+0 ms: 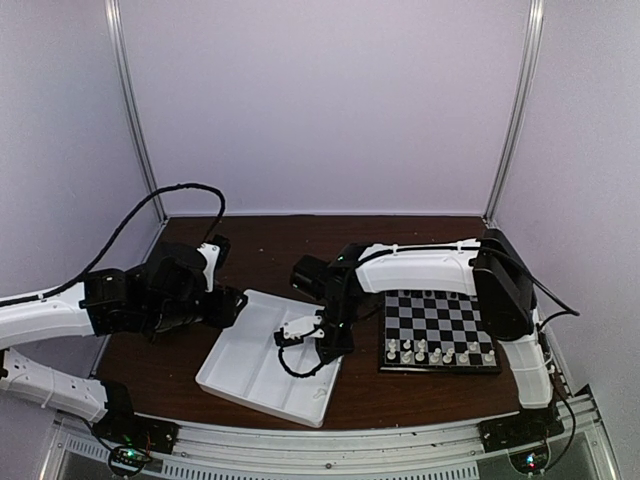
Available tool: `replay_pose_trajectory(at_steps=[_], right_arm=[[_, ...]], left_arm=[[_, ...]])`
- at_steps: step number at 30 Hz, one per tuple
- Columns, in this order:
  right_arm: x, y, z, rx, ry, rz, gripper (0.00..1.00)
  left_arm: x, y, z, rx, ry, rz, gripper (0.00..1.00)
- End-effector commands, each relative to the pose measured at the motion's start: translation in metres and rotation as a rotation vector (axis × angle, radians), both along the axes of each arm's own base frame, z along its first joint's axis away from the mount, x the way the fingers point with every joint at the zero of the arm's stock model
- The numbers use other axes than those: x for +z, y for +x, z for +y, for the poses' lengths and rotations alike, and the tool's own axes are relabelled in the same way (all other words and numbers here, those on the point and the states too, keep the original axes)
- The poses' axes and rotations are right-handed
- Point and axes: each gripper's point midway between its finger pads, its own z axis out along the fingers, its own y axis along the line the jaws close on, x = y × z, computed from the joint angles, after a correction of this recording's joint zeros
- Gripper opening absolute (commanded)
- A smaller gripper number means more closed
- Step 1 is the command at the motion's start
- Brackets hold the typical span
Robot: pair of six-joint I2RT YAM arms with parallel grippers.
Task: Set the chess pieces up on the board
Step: Pick up the pawn from the storage box, then place the pawn at h2.
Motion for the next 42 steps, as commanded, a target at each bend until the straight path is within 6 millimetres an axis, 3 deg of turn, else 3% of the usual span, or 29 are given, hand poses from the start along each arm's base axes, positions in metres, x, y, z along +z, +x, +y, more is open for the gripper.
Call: replay_pose_trajectory(at_steps=[1,6,11,17,20,30,36,42], right_arm=[[0.004,0.0,0.003,0.0,-0.005,-0.012,0.11],[0.029,0.0,0.008,-0.002,0.048,-0.03,0.08],[0.073,0.006,0.005,-0.004,0.107,-0.103,0.07],[0.117,0.011,-0.026,-0.043,0.147,-0.172,0.06],[0.125,0.021,-0.06,-0.106,0.135,-0.18,0.06],[0.12,0.049,-0.213,-0.444,0.053,-0.176,0.06],[0.106,0.041,-0.293,-0.607,-0.019,-0.191,0.06],[0.079,0.026,-0.346,-0.723,-0.083,-0.156,0.06]], left_arm=[[0.006,0.005,0.003,0.03,-0.025,-0.028,0.52],[0.007,0.006,-0.001,0.017,-0.024,-0.029,0.52],[0.011,0.009,-0.007,0.002,-0.004,-0.034,0.52],[0.008,0.013,-0.018,-0.023,0.011,-0.027,0.52],[0.004,0.016,-0.023,-0.032,0.029,-0.027,0.52],[0.0,0.027,-0.053,-0.099,0.064,-0.013,0.52],[-0.001,0.034,-0.076,-0.148,0.071,-0.005,0.52],[-0.007,0.037,-0.09,-0.182,0.069,0.01,0.52]])
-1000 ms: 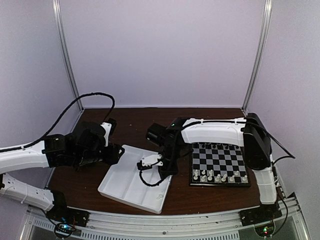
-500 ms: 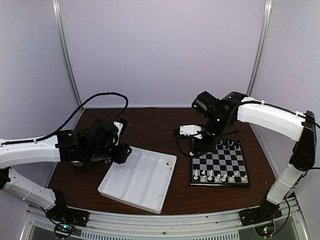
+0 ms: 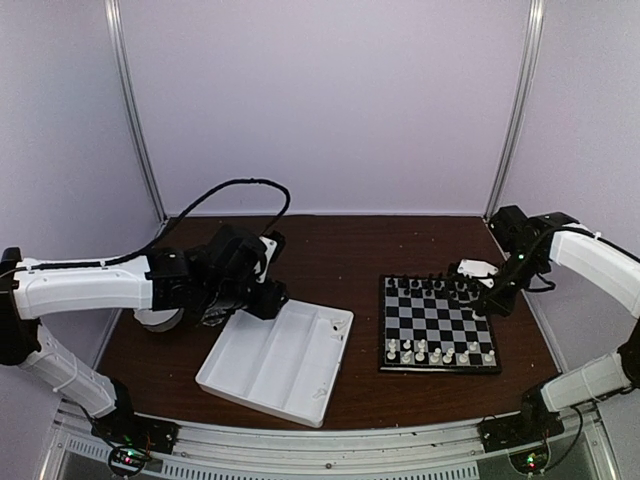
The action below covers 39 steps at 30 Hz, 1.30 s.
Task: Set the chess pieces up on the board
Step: Place the pawn at h2.
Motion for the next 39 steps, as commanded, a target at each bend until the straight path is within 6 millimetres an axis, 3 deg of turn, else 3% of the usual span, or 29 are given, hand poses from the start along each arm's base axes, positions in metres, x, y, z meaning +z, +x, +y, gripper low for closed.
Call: replay_pose_trajectory(at_steps=[1,7,17,39], right_arm=[[-0.019,-0.013,-0.033,-0.051,-0.049,0.049,0.06],[-0.038,-0.018,-0.053,-0.093,-0.069,0.093,0.06],[-0.069,-0.028,-0.059,-0.075,-0.112,0.151,0.06],[-0.089,-0.026,-0.057,-0.059,-0.106,0.201,0.1]], left_arm=[[0.011,0.007,-0.019,-0.04,-0.052,-0.02,0.52],[0.007,0.007,-0.022,-0.049,-0.051,-0.007,0.52],[0.006,0.006,-0.021,-0.048,-0.044,-0.003,0.52],[0.004,0.006,-0.022,-0.051,-0.041,0.007,0.52]])
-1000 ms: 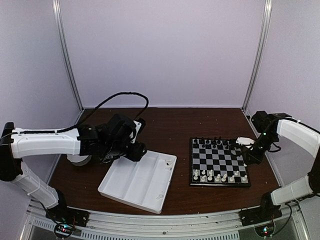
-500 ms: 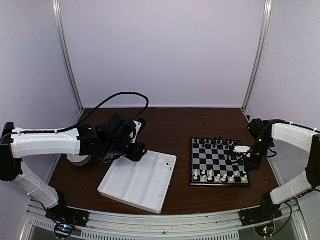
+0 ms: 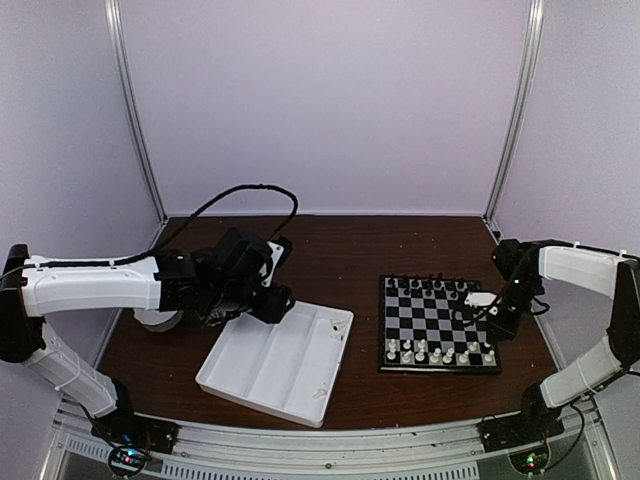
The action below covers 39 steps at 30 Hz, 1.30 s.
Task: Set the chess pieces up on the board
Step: Place the pawn at h2, then pick up the knight from the storage box.
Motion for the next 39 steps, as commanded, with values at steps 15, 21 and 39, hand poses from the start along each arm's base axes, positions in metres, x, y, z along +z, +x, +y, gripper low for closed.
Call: replay_pose_trajectory(at_steps=[15,21,39], right_arm=[[-0.006,-0.01,0.002,0.002,0.02,0.03,0.16],[0.004,-0.009,0.003,-0.006,0.028,0.012,0.22],[0.086,0.007,0.041,-0.09,0.273,-0.166,0.35]], left_arm=[[0.011,0.007,-0.01,-0.007,-0.043,-0.018,0.52],[0.008,0.007,-0.011,-0.01,-0.042,-0.013,0.52],[-0.057,-0.006,-0.077,-0.273,0.013,0.184,0.46]])
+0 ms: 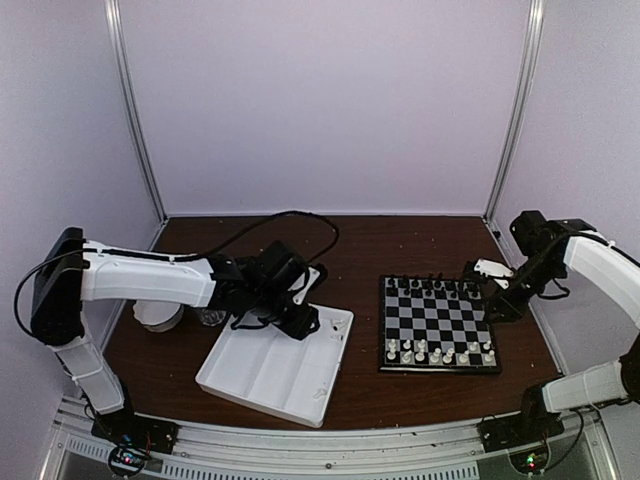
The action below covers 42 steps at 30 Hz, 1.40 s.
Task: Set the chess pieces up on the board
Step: Pick up the knight from the storage box.
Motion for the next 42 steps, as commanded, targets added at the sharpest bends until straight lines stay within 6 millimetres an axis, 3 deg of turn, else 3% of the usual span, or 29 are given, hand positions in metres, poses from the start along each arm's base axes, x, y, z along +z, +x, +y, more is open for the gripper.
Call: replay_pose_trajectory(at_steps=[1,10,21,28,42], right_arm=[[0.005,0.001,0.014,-0.037,0.102,-0.007,0.35],[0.005,-0.002,0.022,-0.04,0.152,-0.005,0.35],[0.001,-0.005,0.024,-0.033,0.161,-0.009,0.36],[0.0,-0.006,0.024,-0.031,0.164,-0.008,0.36],[0.0,-0.007,0.025,-0.028,0.169,-0.01,0.36]], left_arm=[[-0.002,0.004,-0.038,-0.104,-0.049,0.045,0.45],[-0.028,0.019,-0.061,-0.186,0.016,0.022,0.41],[-0.045,0.045,-0.072,-0.131,0.052,0.038,0.31],[-0.056,0.047,-0.078,-0.145,0.064,0.054,0.21],[-0.085,0.048,-0.074,-0.15,0.137,0.07,0.25]])
